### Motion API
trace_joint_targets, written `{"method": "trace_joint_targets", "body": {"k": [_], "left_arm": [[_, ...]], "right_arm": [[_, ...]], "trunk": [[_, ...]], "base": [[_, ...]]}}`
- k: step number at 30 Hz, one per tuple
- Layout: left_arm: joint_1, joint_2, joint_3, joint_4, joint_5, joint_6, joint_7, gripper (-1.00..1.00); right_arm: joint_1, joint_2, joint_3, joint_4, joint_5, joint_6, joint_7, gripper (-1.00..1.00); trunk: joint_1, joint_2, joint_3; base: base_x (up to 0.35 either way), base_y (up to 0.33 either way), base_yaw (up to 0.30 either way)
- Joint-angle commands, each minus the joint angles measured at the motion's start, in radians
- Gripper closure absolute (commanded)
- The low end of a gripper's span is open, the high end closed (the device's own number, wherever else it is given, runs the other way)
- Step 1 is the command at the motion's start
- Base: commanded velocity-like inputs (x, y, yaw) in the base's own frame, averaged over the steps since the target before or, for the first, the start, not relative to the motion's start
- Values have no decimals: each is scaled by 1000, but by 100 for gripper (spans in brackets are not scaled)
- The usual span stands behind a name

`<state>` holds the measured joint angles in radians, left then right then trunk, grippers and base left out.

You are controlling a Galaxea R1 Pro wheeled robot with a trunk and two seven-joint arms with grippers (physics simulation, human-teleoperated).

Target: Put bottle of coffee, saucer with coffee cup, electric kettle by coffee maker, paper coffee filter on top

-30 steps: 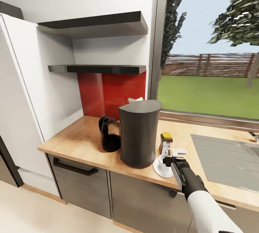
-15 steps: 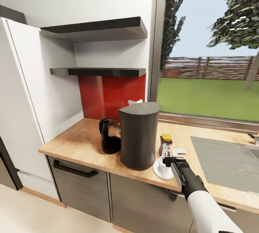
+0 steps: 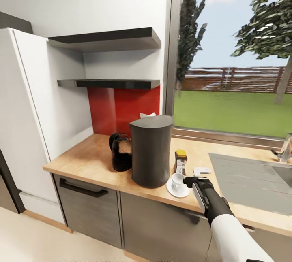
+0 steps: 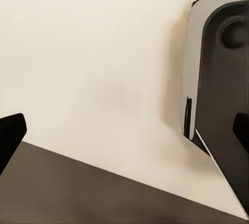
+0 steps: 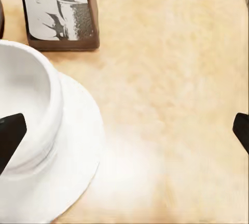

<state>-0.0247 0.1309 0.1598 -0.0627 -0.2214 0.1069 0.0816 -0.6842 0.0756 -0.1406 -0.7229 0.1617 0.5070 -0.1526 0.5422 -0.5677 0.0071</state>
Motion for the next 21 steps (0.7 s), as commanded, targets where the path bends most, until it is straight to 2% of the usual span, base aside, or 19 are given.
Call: {"method": "trace_joint_targets", "body": {"k": [1, 6, 21], "left_arm": [[0, 0, 8, -2, -10, 5, 1, -100], [0, 0, 9, -2, -9, 5, 1, -100], [0, -1, 4, -9, -9, 4, 0, -100]], "right_arm": [[0, 1, -4, -1, 10, 5, 3, -100], [0, 1, -4, -1, 10, 5, 3, -100], [6, -1, -4, 20, 10, -17, 4, -100]], "trunk": [[0, 0, 1], [0, 0, 9], [0, 0, 26]], "base": [[-234, -209, 0], [-136, -112, 0], [-5, -4, 0]]}}
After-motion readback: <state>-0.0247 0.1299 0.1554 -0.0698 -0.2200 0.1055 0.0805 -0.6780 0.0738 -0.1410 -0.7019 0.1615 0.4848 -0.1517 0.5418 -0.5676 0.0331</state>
